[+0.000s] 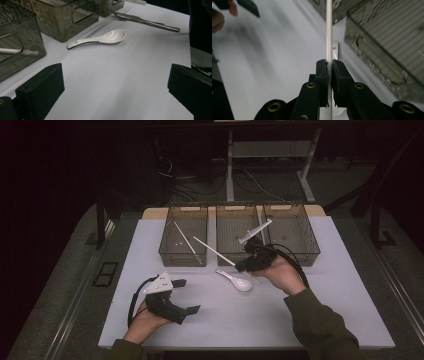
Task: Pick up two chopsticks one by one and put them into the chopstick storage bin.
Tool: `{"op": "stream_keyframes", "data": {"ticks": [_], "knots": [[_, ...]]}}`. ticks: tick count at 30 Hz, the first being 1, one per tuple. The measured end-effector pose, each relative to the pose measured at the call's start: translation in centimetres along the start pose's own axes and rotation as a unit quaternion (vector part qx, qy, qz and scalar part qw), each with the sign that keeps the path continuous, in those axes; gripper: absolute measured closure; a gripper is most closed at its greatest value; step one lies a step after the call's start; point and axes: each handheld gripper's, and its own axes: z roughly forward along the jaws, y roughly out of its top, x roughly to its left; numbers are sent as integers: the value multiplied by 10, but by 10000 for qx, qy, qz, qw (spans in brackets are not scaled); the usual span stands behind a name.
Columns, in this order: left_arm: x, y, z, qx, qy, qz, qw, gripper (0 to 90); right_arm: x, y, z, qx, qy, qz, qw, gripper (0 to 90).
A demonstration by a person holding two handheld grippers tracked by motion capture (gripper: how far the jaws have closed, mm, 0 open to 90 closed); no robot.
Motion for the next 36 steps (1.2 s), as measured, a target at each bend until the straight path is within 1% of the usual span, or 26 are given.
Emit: {"op": "stream_keyframes", "data": {"ticks": [4,6,7,16,17,21,25,29,31,36], "knots": [[0,0,0,-13,-4,-7,10000,0,-4,20,4,-92,-74,47,9999,834],[0,0,0,-13,-7,-4,10000,0,-5,29,7,-132,-82,142,9998,834],[0,0,0,-12,-7,6,10000,0,-6,34,8,-151,-129,142,9997,835],[0,0,0,-62,-2,-40,10000,0,-13,78,23,-260,-171,303,9991,834],[0,0,0,-69,2,-22,10000,0,-14,83,26,-269,-207,331,9989,834],[1,0,-1,-80,-9,-19,10000,0,-18,101,39,-312,-245,472,9981,834],[0,0,-1,-155,-32,-88,9998,0,-22,121,55,-334,-297,604,9972,834],[1,0,-1,-113,-47,-33,9999,0,-26,139,69,-394,-290,785,9957,834],[1,0,-1,-91,-49,4,9999,0,-28,145,78,-392,-321,854,9951,834],[1,0,-1,-111,-82,-18,9999,0,-27,154,101,-435,-356,1061,9928,834]]}}
